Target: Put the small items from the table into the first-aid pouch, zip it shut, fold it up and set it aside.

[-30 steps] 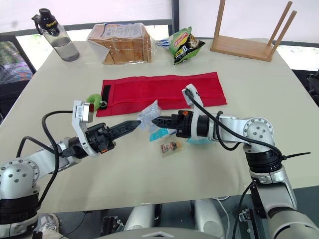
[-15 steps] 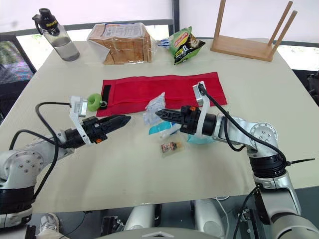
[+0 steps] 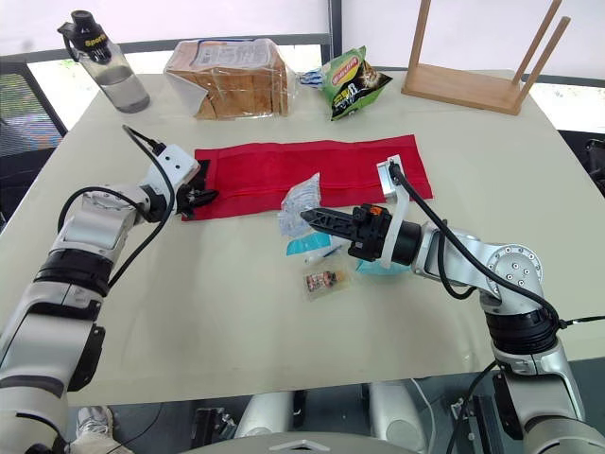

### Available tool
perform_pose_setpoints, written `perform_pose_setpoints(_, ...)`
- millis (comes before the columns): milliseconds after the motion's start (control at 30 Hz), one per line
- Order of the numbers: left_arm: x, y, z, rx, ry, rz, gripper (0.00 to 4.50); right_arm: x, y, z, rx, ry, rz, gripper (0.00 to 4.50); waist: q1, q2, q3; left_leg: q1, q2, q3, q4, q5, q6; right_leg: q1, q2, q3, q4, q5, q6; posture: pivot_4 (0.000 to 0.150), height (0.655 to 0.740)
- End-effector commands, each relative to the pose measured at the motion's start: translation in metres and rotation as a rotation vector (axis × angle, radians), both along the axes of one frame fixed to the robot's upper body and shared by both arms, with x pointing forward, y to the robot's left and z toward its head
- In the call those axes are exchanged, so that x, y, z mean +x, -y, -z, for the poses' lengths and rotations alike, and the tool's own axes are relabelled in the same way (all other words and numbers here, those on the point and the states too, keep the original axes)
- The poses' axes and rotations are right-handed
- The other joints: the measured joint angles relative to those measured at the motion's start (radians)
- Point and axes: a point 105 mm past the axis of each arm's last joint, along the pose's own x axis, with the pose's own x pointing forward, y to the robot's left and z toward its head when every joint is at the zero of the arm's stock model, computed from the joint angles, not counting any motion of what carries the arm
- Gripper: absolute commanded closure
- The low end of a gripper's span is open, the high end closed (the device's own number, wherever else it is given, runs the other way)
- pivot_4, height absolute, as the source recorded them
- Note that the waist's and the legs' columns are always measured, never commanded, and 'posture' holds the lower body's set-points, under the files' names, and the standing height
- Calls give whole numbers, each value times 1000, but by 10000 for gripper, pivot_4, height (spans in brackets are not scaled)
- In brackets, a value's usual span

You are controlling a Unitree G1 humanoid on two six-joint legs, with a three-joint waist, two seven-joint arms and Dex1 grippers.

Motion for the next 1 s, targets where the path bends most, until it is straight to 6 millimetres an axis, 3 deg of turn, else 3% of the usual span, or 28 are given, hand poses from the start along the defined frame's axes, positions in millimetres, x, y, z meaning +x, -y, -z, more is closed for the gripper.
perform_pose_setpoints(33, 4, 12, 0, -53, -38, 73, 23963, -4, 2, -9, 23, 34, 21, 45000, 1, 0, 0, 0, 0, 0, 0, 0, 0, 0, 0, 0, 0, 0, 0, 1500, 7400)
perform_pose_setpoints(133, -2, 27, -7, -185, -108, 161, 23963, -4, 4, -8, 19, 36, 38, 45000, 0, 0, 0, -1, 0, 0, 0, 0, 0, 0, -1, 0, 0, 0, 0, 1500, 7400)
perform_pose_setpoints(233, -6, 23, -15, -233, -134, 172, 23963, -4, 4, -9, 25, 39, 50, 45000, -2, 0, 0, -1, 0, 0, 0, 0, 0, 0, -1, -1, 0, 0, 0, 1500, 7400)
perform_pose_setpoints(467, -12, 21, -11, -171, -153, 209, 23963, -4, 1, -8, 29, 40, 45, 45000, -2, 0, 0, -1, 0, -1, 2, 0, 0, 0, 0, -1, 2, 0, 0, 1500, 7400)
perform_pose_setpoints(633, -1, 11, -11, -79, -75, 126, 23963, -4, 1, -9, 32, 40, 43, 45000, 0, 0, 0, -1, 0, -1, 3, 0, 0, 0, 0, -1, 2, 0, 0, 1500, 7400)
perform_pose_setpoints(800, 3, 17, -6, -34, -45, 149, 23963, -3, 0, -8, 29, 40, 44, 45000, 1, 0, 0, -1, 0, -1, 3, 0, 0, 0, 0, -1, 2, 0, 0, 1500, 7400)
perform_pose_setpoints(1000, -6, 35, -6, -220, -156, 241, 23963, -3, 1, -10, 29, 47, 49, 45000, 2, 0, 0, -1, 0, -1, 5, 0, 0, 1, 0, -1, 3, 1, 1, 1500, 7400)
